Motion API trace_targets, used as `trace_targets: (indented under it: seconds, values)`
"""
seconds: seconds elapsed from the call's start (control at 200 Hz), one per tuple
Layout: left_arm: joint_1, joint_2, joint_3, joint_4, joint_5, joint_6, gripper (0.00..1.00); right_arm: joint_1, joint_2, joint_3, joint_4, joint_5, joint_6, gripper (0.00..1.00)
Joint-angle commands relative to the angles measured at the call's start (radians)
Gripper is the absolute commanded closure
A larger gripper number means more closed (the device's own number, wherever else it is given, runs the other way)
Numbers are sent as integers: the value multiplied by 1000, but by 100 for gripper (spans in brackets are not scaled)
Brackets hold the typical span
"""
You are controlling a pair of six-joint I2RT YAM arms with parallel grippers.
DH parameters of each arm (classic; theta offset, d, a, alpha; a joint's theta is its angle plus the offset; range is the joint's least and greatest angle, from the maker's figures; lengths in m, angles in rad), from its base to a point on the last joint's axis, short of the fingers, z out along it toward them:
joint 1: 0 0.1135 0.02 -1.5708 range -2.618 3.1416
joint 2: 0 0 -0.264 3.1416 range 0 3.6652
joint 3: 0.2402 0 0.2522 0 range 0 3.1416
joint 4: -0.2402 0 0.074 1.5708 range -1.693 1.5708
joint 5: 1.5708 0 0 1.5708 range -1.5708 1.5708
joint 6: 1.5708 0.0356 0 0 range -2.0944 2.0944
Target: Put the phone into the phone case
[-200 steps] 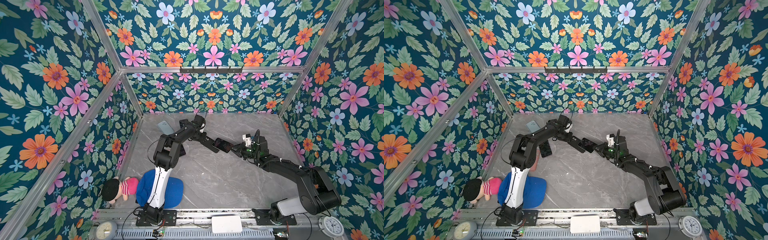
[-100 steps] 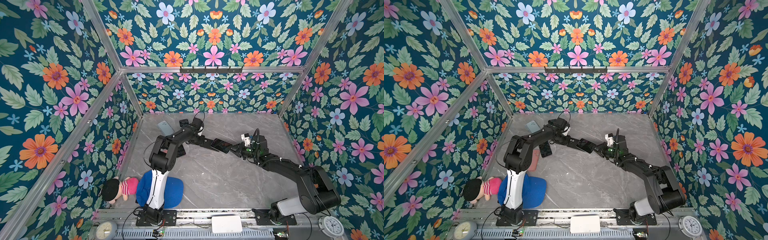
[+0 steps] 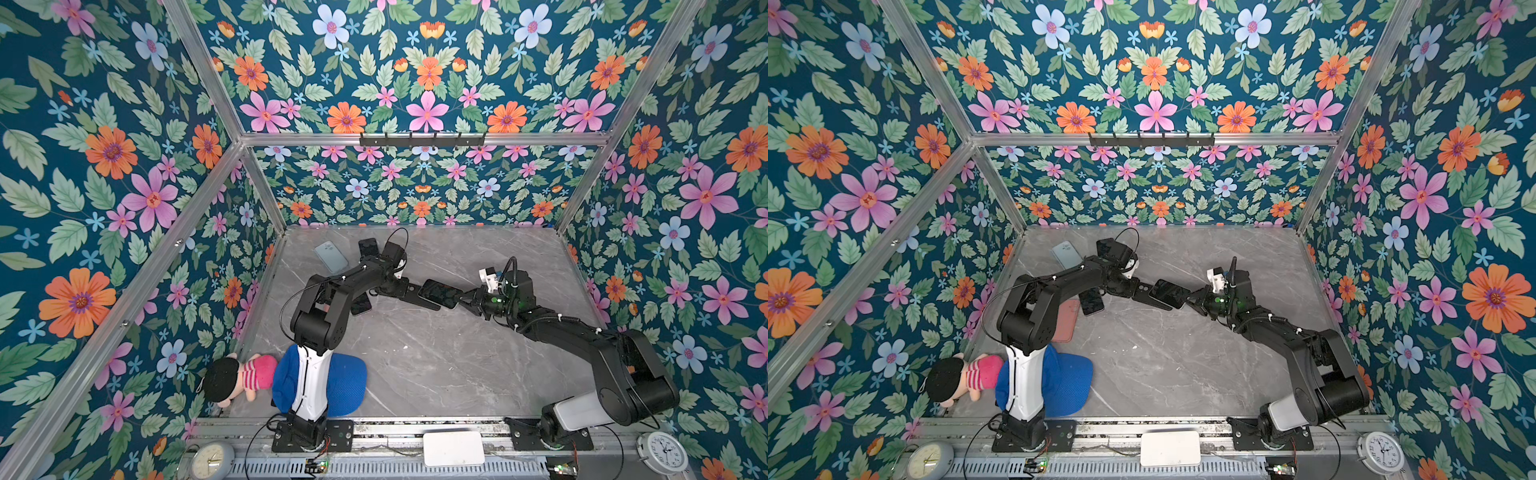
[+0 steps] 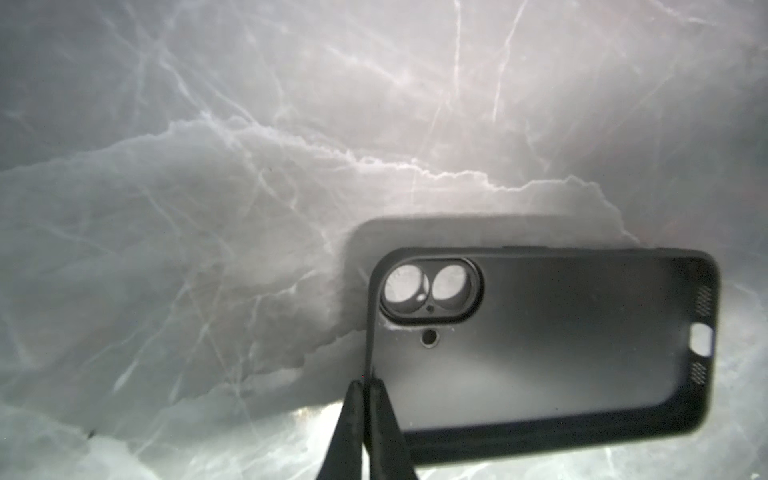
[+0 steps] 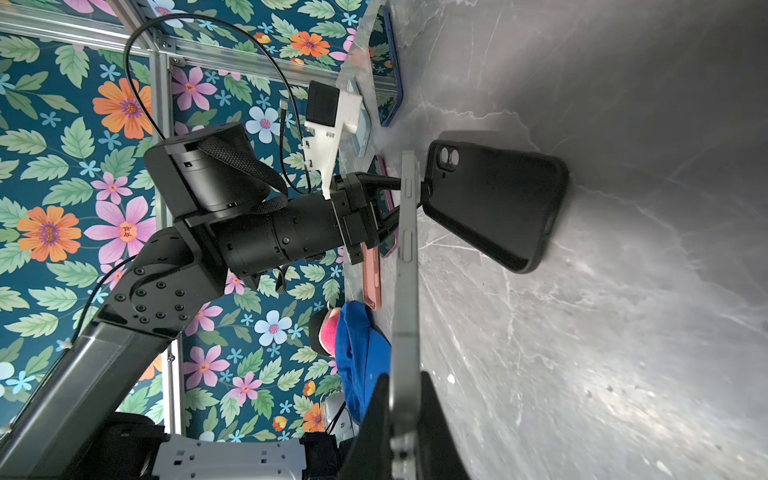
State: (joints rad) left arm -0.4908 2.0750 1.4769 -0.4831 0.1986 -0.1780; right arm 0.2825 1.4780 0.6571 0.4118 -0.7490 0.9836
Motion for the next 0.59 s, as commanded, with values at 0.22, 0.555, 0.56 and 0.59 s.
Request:
trace_targets:
  seconds: [0.22,0.555,0.56,0.59]
  values:
    - [-10,-69,-105,46,5,-46,90,17,46,17,34,-64,-23,100]
    - [-9,-90,-150,76,1,-54,84,32,144,87,18,-123,-54,100]
    - [-9,-90,-150,76,1,-55,83,31,145,88,17,-124,-56,100]
    - [-8,-93,-151,79,2,-57,81,32,154,98,0,-128,-70,100]
